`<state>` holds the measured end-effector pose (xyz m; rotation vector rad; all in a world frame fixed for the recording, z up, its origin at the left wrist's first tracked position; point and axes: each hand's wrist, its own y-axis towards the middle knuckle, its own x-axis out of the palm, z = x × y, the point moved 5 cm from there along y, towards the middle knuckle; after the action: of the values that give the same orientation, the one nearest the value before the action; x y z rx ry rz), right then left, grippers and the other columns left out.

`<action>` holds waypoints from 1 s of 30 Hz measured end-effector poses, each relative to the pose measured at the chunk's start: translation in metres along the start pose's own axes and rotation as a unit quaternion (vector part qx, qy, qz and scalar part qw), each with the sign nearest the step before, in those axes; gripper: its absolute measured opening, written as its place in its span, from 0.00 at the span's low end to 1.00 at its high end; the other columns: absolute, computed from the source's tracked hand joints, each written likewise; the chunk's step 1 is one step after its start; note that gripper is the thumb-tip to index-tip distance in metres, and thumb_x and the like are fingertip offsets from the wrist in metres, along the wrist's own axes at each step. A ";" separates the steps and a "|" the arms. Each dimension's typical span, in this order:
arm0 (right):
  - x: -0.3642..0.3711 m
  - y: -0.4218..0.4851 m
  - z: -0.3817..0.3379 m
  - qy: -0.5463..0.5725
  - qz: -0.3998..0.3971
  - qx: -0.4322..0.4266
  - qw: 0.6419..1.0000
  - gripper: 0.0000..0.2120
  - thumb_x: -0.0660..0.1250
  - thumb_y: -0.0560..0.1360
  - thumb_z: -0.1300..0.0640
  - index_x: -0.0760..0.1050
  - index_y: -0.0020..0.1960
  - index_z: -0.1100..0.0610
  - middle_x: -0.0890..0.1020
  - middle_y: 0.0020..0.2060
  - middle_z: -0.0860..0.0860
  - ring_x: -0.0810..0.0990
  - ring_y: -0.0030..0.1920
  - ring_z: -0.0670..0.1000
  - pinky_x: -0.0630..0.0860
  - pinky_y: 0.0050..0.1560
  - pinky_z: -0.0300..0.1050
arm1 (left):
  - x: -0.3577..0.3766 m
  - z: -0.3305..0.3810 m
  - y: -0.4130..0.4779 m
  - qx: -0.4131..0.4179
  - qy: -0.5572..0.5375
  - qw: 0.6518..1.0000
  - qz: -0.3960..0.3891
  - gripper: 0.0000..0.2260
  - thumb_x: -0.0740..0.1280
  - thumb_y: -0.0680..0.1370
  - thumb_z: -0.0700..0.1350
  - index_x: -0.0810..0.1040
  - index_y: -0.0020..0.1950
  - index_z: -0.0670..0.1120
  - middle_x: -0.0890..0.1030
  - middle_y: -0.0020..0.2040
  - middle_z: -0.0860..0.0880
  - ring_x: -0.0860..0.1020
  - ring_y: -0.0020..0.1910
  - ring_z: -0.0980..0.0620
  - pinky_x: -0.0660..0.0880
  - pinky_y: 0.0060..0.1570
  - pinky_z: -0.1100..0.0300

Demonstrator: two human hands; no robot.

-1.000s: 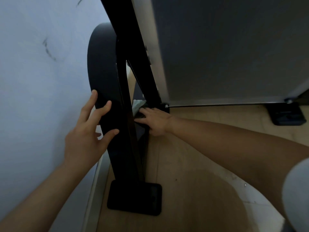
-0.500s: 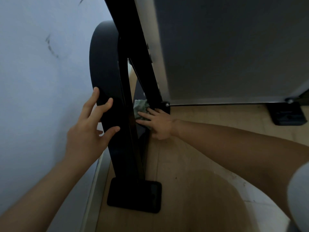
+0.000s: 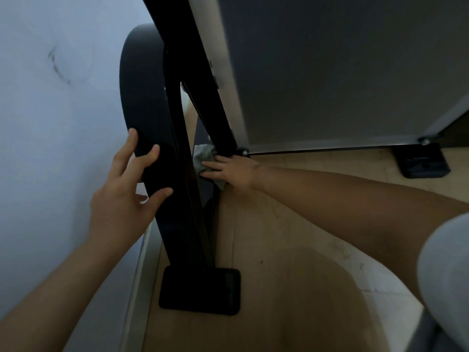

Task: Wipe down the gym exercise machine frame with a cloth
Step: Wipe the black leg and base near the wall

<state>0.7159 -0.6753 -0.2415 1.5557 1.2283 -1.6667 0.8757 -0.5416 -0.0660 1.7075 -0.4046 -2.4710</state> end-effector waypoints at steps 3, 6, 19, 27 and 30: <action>0.002 0.002 -0.001 -0.004 0.005 0.010 1.000 0.43 0.65 0.78 0.63 0.44 0.82 0.46 0.43 0.82 0.50 0.47 0.81 0.57 0.63 0.74 0.55 | 0.001 0.002 0.000 0.000 -0.003 1.000 -0.001 0.33 0.78 0.71 0.44 0.71 0.74 0.51 0.57 0.82 0.54 0.83 0.51 0.48 0.83 0.37 0.45; 0.011 -0.006 -0.014 -0.038 0.015 -0.040 0.998 0.40 0.62 0.80 0.65 0.44 0.82 0.48 0.44 0.82 0.50 0.48 0.81 0.59 0.64 0.74 0.55 | 0.000 0.003 0.000 0.000 0.004 1.000 0.001 0.32 0.78 0.72 0.45 0.71 0.74 0.51 0.57 0.82 0.54 0.83 0.49 0.48 0.83 0.36 0.46; 0.025 -0.029 -0.067 0.313 0.217 -0.020 0.924 0.18 0.67 0.78 0.62 0.78 0.68 0.57 0.78 0.64 0.57 0.73 0.63 0.53 0.71 0.61 0.40 | 0.001 0.004 0.000 -0.001 0.004 1.000 -0.001 0.33 0.78 0.72 0.44 0.69 0.75 0.52 0.57 0.82 0.54 0.82 0.56 0.47 0.83 0.41 0.45; 0.037 -0.037 -0.080 0.755 0.012 0.165 0.634 0.19 0.66 0.76 0.73 0.77 0.65 0.59 0.82 0.53 0.49 0.81 0.52 0.48 0.81 0.48 0.39 | 0.002 0.002 0.000 -0.003 0.009 1.000 0.001 0.34 0.78 0.71 0.44 0.69 0.75 0.53 0.57 0.82 0.55 0.81 0.58 0.46 0.83 0.42 0.44; 0.035 -0.043 -0.080 0.837 -0.078 0.165 0.515 0.19 0.64 0.80 0.68 0.74 0.69 0.55 0.80 0.61 0.53 0.79 0.63 0.53 0.80 0.56 0.49 | -0.001 0.000 -0.001 -0.004 0.008 1.000 0.002 0.34 0.78 0.72 0.44 0.69 0.75 0.54 0.56 0.82 0.55 0.81 0.60 0.45 0.83 0.42 0.45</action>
<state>0.7094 -0.5794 -0.2580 3.5193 1.7313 0.2916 0.8762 -0.5402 -0.0660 1.7216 -0.3954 -2.4509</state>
